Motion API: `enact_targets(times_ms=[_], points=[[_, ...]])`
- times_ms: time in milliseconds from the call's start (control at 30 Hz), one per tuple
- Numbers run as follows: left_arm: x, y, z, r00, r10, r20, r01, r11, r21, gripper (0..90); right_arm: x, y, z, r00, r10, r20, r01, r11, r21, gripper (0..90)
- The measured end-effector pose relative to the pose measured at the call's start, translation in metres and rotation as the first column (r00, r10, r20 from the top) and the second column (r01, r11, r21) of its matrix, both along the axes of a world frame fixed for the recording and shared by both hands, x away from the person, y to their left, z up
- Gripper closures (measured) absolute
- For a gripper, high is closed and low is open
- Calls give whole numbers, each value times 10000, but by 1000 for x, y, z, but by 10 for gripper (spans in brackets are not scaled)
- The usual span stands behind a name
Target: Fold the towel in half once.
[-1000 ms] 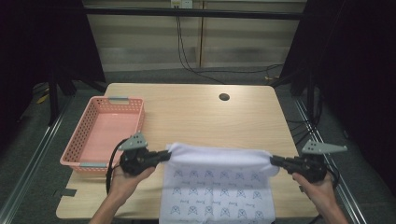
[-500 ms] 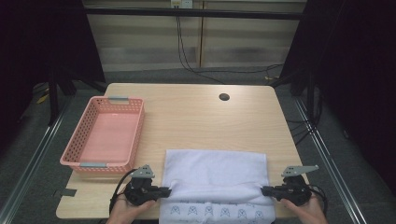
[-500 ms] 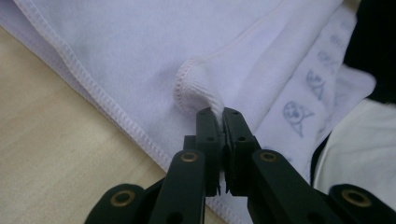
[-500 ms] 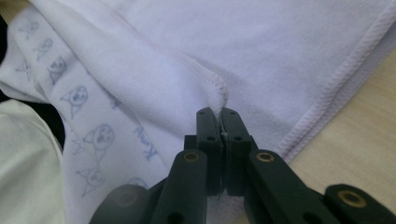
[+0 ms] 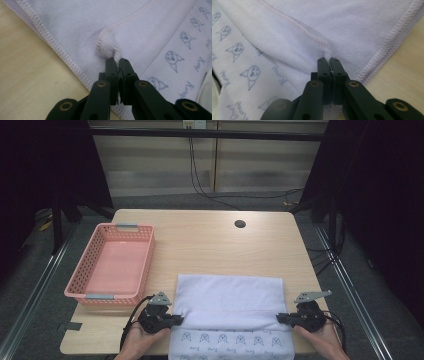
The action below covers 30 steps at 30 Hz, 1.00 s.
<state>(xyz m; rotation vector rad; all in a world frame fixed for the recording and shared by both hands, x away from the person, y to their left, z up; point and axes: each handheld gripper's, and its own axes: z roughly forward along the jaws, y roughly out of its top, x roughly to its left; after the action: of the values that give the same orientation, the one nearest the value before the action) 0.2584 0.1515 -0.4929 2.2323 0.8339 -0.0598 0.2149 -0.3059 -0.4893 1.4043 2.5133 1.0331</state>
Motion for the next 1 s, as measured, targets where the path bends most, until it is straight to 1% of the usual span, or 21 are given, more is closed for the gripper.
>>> enact_targets(times_ms=[100, 133, 167, 200, 233, 267, 300, 333, 367, 400, 433, 467, 500, 567, 600, 767, 800, 867, 933, 967, 1000], points=[[16, -3, -1, 9996, 267, 121, -268, 9996, 61, 871, 16, -1, -1, 9999, -125, 39, 125, 9999, -45, 885], [24, -5, -1, 9988, 429, 244, -431, 9990, 109, 872, 21, -1, -1, 9999, -153, 47, 153, 9999, 13, 885], [32, -6, 0, 9986, 447, 300, -454, 9986, 259, 871, 30, -1, -1, 9997, -229, 47, 229, 9997, 20, 885], [39, -8, 0, 9984, 474, 304, -484, 9984, 305, 872, 43, -1, -2, 9995, -306, 100, 307, 9995, -55, 885], [45, -10, 0, 9976, 563, 392, -576, 9977, 345, 872, 43, -1, -2, 9995, -306, 100, 307, 9995, -55, 885], [53, -12, 0, 9974, 583, 418, -599, 9975, 377, 872, 55, -2, -2, 9989, -448, 131, 449, 9990, -85, 885], [61, -13, -1, 9972, 706, 244, -713, 9970, 298, 872, 55, -2, -2, 9989, -448, 131, 449, 9990, -85, 885], [69, -13, -1, 9971, 737, 205, -743, 9968, 301, 872, 68, -4, -3, 9982, -586, 146, 587, 9983, -60, 885], [77, -15, -1, 9966, 811, 113, -813, 9965, 206, 872, 68, -4, -3, 9982, -586, 146, 587, 9983, -60, 885], [90, -17, -3, 9951, 975, 164, -977, 9951, 132, 872, 74, -5, -3, 9977, -668, 150, 669, 9977, -78, 885], [98, -19, -3, 9950, 971, 235, -976, 9950, 194, 872, 87, -7, -3, 9968, -775, 191, 777, 9969, -119, 885], [104, -21, -2, 9954, 898, 347, -910, 9952, 353, 872, 94, -7, -3, 9960, -863, 212, 866, 9961, -150, 885], [110, -23, -1, 9932, 992, 616, -1026, 9933, 540, 871, 100, -8, -4, 9952, -961, 208, 963, 9953, -128, 885], [122, -27, -1, 9899, 1286, 591, -1323, 9892, 628, 871, 112, -8, -4, 9936, -1109, 234, 1114, 9936, -195, 885], [127, -28, 0, 9880, 1383, 687, -1433, 9869, 747, 871, 118, -7, -4, 9921, -1230, 261, 1235, 9921, -215, 885], [151, -32, 0, 9818, 1681, 888, -1767, 9791, 1004, 871, 148, -4, -5, 9887, -1441, 402, 1455, 9887, -348, 885], [156, -32, 1, 9811, 1674, 974, -1781, 9774, 1141, 871, 153, -4, -5, 9875, -1515, 424, 1530, 9876, -341, 884], [165, -34, 0, 9755, 1890, 1131, -2019, 9724, 1171, 871, 165, -1, -5, 9861, -1606, 437, 1621, 9862, -345, 884], [175, -33, 0, 9719, 2089, 1089, -2207, 9690, 1113, 871, 176, 1, -6, 9845, -1687, 487, 1702, 9850, -294, 885], [180, -33, -1, 9670, 2242, 1210, -2378, 9648, 1127, 872, 182, 2, -6, 9832, -1751, 515, 1769, 9837, -325, 884], [184, -34, -1, 9665, 2261, 1212, -2403, 9634, 1187, 872, 187, 2, -7, 9822, -1787, 577, 1809, 9829, -349, 884]])
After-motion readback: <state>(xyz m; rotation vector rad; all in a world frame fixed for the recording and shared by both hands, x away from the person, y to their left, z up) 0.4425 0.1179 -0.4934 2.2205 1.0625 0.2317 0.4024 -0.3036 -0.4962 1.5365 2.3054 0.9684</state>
